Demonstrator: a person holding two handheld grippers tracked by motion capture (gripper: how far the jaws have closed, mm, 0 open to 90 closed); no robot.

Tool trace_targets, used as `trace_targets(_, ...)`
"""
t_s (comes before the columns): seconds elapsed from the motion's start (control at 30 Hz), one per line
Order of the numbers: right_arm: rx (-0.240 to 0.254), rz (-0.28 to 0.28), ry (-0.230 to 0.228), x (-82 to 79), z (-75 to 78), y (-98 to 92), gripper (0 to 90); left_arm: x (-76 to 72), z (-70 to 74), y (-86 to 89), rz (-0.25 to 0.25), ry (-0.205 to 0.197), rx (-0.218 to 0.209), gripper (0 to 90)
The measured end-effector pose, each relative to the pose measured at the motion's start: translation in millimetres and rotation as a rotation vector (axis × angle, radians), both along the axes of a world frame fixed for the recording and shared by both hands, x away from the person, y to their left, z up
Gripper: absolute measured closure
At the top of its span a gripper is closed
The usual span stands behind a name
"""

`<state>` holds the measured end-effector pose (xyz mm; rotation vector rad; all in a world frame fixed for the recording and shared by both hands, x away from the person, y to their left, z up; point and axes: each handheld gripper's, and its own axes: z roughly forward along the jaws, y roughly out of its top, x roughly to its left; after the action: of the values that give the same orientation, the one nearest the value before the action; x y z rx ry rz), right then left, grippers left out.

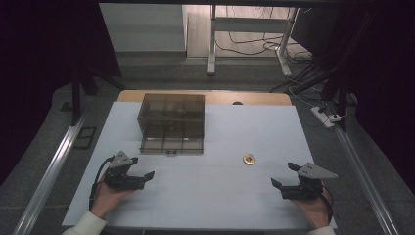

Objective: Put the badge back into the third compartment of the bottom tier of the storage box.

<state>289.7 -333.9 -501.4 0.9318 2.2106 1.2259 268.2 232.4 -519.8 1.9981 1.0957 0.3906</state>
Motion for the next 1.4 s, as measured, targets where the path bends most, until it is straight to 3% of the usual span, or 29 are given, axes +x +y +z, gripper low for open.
trace_targets(0.1,0.0,0.002,0.024,3.0,-1.8,0.5,11.3,-2.2,1.1,-2.4,-0.001,-0.011,0.016,13.6)
trace_targets(0.37,-0.017,0.008,0.023,3.5,-2.6,2.5,11.3,-3.6,1.2,-3.2,-0.005,0.006,0.015,12.6)
trace_targets(0.53,-0.029,0.014,0.027,6.0,-3.4,5.1,11.3,-4.8,0.0,0.5,0.006,0.01,-0.006,12.4)
trace_targets(0.97,-0.059,0.019,0.022,4.7,-2.8,10.9,11.3,-3.9,-2.7,1.2,0.006,-0.01,0.019,12.5)
trace_targets(1.4,-0.039,-0.003,0.021,6.4,3.4,12.5,10.5,-5.0,-2.1,-0.2,0.017,-0.028,0.036,12.6)
